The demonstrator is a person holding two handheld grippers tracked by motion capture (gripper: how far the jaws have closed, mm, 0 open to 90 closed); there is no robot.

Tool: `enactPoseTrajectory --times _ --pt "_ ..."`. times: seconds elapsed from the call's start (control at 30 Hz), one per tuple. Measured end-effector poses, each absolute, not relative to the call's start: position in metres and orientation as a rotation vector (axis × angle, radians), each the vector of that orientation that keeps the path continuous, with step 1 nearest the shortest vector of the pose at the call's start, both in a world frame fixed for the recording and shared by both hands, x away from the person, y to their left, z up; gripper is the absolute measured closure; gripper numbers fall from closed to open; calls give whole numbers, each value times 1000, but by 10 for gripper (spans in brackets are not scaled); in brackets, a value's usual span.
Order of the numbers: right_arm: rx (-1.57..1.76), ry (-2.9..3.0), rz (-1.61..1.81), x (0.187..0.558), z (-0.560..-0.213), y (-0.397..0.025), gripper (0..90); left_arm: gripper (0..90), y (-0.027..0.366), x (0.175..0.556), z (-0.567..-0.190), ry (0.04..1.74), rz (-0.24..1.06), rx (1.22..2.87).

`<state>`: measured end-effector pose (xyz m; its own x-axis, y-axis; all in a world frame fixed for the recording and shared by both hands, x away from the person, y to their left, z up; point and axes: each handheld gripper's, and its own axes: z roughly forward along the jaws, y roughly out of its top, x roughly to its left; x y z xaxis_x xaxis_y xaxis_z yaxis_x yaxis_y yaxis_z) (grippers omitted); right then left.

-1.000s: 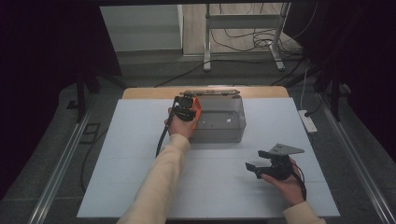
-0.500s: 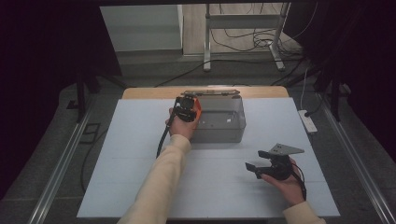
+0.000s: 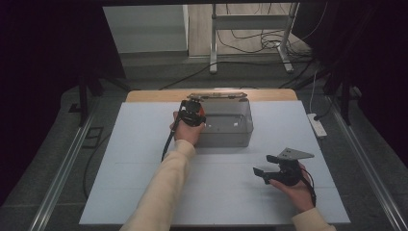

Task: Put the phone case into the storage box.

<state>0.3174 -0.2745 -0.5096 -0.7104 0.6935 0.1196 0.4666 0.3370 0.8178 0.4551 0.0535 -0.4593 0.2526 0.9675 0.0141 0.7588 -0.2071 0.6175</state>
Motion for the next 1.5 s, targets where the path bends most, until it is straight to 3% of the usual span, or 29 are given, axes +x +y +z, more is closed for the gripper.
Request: enactPoseTrajectory --times 0.27,1.5 --pt "1046 2353 1310 317 -510 -274 201 483 55 450 -448 1504 570 2001" --pt "1051 2356 1318 318 -510 -275 200 400 86 437 -428 1329 422 2044"
